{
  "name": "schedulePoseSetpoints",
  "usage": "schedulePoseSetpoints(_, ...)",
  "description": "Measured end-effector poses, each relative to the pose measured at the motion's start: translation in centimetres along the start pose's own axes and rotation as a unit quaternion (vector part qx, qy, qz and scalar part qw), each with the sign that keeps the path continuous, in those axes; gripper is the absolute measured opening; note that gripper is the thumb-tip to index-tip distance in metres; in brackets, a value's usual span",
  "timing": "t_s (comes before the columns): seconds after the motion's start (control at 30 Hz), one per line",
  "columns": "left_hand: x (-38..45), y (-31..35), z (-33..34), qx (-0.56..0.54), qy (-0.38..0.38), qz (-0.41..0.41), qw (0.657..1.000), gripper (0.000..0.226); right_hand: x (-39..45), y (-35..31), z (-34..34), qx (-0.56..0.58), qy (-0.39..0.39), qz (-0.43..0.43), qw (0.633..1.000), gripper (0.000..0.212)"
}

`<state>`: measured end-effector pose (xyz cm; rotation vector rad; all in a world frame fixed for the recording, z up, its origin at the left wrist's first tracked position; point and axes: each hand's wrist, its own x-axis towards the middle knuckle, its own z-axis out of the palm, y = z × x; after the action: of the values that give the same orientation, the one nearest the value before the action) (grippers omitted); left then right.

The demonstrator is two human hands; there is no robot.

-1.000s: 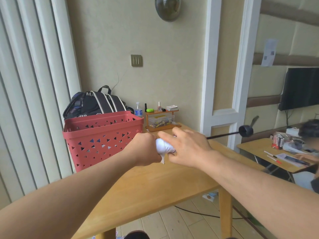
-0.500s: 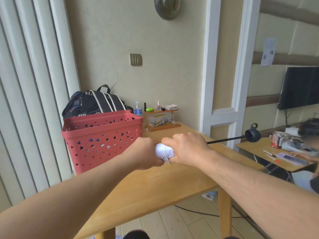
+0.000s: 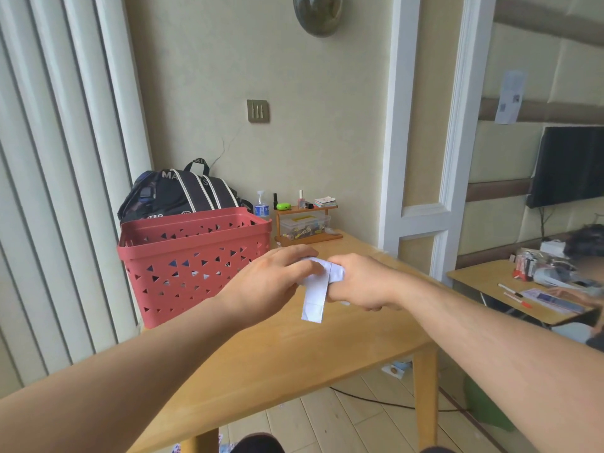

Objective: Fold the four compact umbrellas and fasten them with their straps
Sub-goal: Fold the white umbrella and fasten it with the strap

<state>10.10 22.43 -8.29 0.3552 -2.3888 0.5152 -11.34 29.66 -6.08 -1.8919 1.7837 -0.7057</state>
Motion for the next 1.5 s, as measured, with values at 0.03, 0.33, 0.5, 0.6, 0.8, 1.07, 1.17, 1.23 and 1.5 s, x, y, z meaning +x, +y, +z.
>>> schedulePoseSetpoints(0.03, -0.1, 0.0, -0.1, -0.013, 0.005, 0.006, 1.000, 0.048, -0.1, 0.0, -0.2, 0.022, -0.022, 0.014, 0.999, 0.019)
schedulePoseSetpoints(0.33, -0.1, 0.5, -0.8, -0.145, -0.077, -0.043, 0.985, 0.039, -0.3, 1.9, -1.2, 0.122, -0.239, 0.081, 0.960, 0.029)
schedulePoseSetpoints(0.5, -0.7, 0.7, -0.3, -0.262, -0.106, -0.297, 0.912, 0.024, -0.8, 1.4, -1.1, -0.085, -0.032, -0.050, 0.995, 0.047)
schedulePoseSetpoints(0.6, -0.5, 1.4, 0.2, -0.406, -0.082, -0.400, 0.817, 0.018, -1.5, 0.9, -0.5, -0.318, 0.063, -0.111, 0.939, 0.054)
schedulePoseSetpoints(0.8, -0.6, 2.1, 0.4, -0.455, -0.121, -0.409, 0.782, 0.022, -1.4, 2.0, -0.3, -0.254, 0.045, -0.143, 0.956, 0.048)
schedulePoseSetpoints(1.07, 0.3, 2.8, -0.7, -0.236, -0.107, -0.277, 0.925, 0.038, -0.9, 2.5, -0.1, -0.257, 0.074, -0.084, 0.960, 0.036)
schedulePoseSetpoints(1.17, 0.7, 3.0, -0.4, -0.197, -0.095, -0.254, 0.942, 0.037, -0.8, 2.2, 0.1, -0.258, 0.085, -0.081, 0.959, 0.043)
schedulePoseSetpoints(1.23, 0.8, 3.2, -0.3, -0.173, -0.087, -0.262, 0.945, 0.024, -0.8, 1.9, 0.2, -0.260, 0.089, -0.081, 0.958, 0.040)
schedulePoseSetpoints(1.5, 1.3, 3.3, -1.6, -0.270, 0.024, -0.318, 0.908, 0.015, -0.9, 2.3, 0.0, -0.269, 0.078, -0.071, 0.957, 0.045)
